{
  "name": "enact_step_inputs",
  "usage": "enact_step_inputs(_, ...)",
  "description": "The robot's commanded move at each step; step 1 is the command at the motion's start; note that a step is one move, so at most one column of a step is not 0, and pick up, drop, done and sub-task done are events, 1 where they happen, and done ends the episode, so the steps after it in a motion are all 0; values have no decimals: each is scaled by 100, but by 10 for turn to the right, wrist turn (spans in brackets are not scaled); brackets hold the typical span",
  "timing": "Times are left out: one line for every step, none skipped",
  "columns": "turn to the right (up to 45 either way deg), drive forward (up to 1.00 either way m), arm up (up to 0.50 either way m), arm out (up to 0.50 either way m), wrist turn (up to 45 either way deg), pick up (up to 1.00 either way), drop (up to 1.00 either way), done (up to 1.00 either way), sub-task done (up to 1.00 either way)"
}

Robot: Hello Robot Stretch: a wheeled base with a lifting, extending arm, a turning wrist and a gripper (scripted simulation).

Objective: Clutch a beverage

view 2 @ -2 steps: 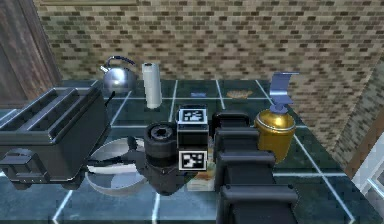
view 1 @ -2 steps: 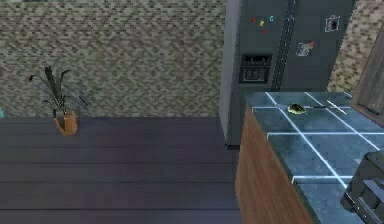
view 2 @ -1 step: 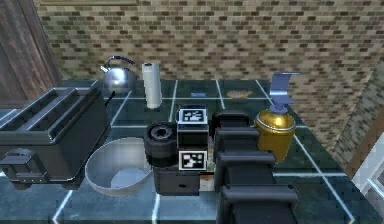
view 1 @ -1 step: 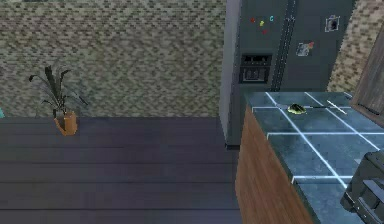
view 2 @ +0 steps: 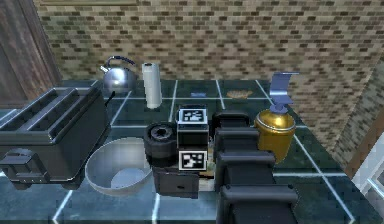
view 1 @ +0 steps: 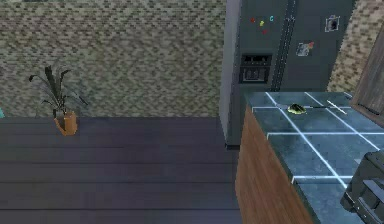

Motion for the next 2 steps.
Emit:
enact_step_inputs(0,0,0,0,0,100,0,0,0)
enact_step_inputs(0,0,0,0,0,0,0,100,0)
